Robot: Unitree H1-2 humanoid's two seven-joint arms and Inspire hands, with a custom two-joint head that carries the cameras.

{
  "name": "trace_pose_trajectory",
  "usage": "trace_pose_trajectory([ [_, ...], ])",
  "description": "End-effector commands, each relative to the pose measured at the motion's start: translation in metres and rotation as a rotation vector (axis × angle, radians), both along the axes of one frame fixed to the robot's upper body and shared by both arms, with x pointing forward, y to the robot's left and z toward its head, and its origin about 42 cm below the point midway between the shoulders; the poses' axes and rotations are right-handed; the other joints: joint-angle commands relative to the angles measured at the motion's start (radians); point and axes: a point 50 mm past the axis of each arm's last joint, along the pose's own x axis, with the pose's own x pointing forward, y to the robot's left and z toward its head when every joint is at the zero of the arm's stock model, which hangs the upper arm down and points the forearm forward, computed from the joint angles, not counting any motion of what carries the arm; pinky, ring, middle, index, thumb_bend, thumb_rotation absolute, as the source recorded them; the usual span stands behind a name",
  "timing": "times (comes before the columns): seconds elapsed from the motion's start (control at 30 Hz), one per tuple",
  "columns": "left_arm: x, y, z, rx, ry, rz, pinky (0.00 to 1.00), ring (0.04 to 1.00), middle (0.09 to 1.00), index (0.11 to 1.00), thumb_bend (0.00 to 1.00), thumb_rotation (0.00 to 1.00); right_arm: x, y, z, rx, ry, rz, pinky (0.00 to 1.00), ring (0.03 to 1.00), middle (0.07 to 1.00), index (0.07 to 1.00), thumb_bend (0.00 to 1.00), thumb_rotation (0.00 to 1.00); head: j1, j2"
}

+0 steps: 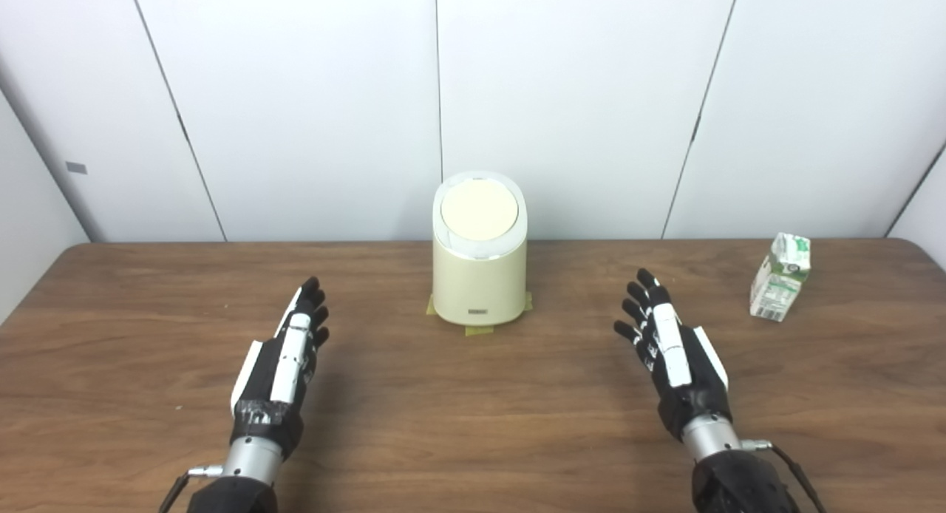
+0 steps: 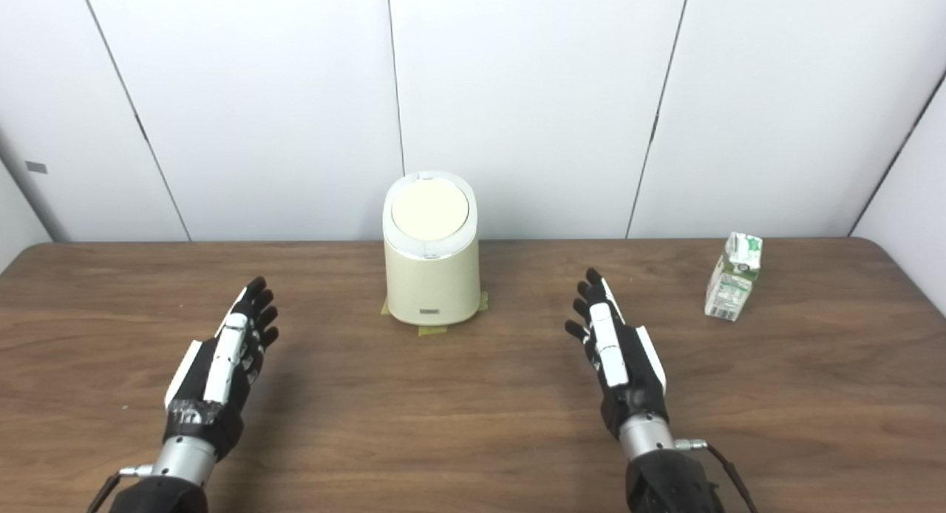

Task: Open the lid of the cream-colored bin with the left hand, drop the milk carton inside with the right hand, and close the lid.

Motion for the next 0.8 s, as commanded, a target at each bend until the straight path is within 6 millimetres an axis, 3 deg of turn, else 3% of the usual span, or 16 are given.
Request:
trace_pose_trajectory([
  [0.0,0.0088,-0.0036,0.0184,0.004,-0.071,-0.025,1.00,1.000,1.000,1.000,0.39,0.91,0.0088,0.0033,0.0225,-0.006,-0.104,0.009,0.88,0.949,0.960,0.961,0.64,0.89,0.001,0.000],
  [0.5,0.0097,-0.0076,0.0169,0.021,-0.059,-0.036,1.00,0.997,1.000,1.000,0.36,0.84,0.0117,0.0012,0.0202,0.009,-0.101,0.024,0.89,0.958,0.969,0.977,0.64,0.84,0.007,0.001],
  [0.77,0.0055,-0.0095,0.0164,0.028,-0.043,-0.039,1.00,1.000,0.992,1.000,0.40,0.81,0.0063,-0.0018,0.0219,0.005,-0.102,0.020,0.88,0.957,0.966,0.975,0.64,0.85,0.002,-0.018],
])
